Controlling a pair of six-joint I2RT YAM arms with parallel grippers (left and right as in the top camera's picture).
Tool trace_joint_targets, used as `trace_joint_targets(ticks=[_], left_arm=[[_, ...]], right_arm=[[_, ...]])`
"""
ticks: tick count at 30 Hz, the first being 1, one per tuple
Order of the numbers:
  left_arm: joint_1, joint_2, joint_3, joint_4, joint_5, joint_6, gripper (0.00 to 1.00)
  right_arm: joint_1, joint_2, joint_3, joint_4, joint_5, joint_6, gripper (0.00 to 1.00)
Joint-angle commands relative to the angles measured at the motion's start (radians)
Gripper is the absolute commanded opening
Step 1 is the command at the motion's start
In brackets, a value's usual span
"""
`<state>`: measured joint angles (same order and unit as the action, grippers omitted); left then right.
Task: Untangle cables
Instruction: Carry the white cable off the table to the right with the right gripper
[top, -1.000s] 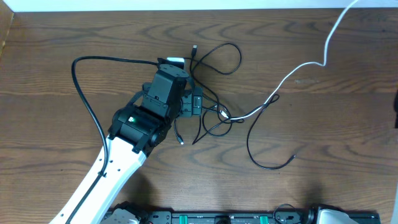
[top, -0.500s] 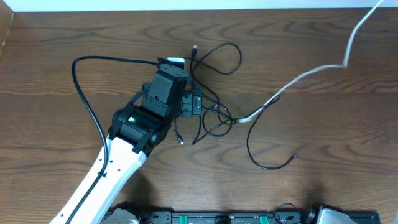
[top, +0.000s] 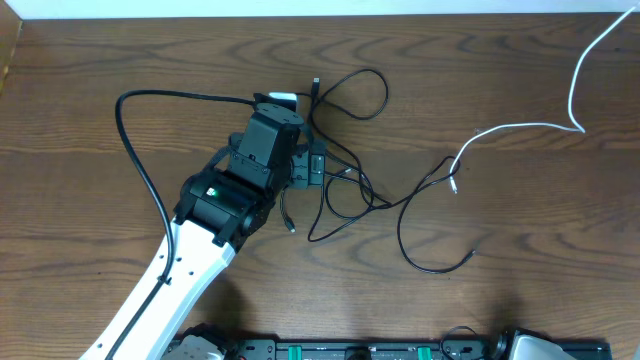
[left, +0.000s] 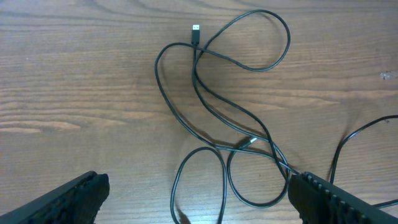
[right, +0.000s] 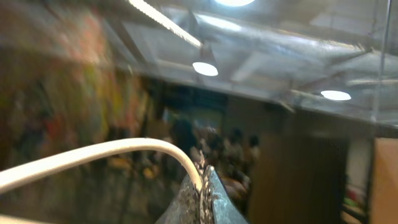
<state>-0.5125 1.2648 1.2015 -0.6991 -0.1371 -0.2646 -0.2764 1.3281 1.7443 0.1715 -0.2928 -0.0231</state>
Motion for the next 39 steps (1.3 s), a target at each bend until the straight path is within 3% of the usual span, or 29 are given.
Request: trace_joint_targets(ticks=[1,15,25,29,39], left_arm=[[-0.001,0.005,0.012,0.000,-0.010,0.006,0.97],[-0.002,0.005,0.012,0.000,-0.010,0.006,0.97],[-0.002,0.005,0.012,0.000,-0.010,0.006,0.97],[-0.001,0.005,0.012,0.000,-0.009,0.006,0.97],[-0.002,0.005,0.012,0.000,-0.010,0.006,0.97]], right_arm=[[-0.006,0.035,0.013,-0.060,0.131,-0.168,0.01],[-0.006,0.134,0.013,-0.172,0.509,-0.388,0.01],[-0.019,0.142,0.013,-0.092,0.888,-0.723,0.01],[-0.057,0.141,0.013,-0.054,0.931,-0.787,0.01],[-0.134,0.146,0.013,-0.079,0.930,-0.787,0.01]])
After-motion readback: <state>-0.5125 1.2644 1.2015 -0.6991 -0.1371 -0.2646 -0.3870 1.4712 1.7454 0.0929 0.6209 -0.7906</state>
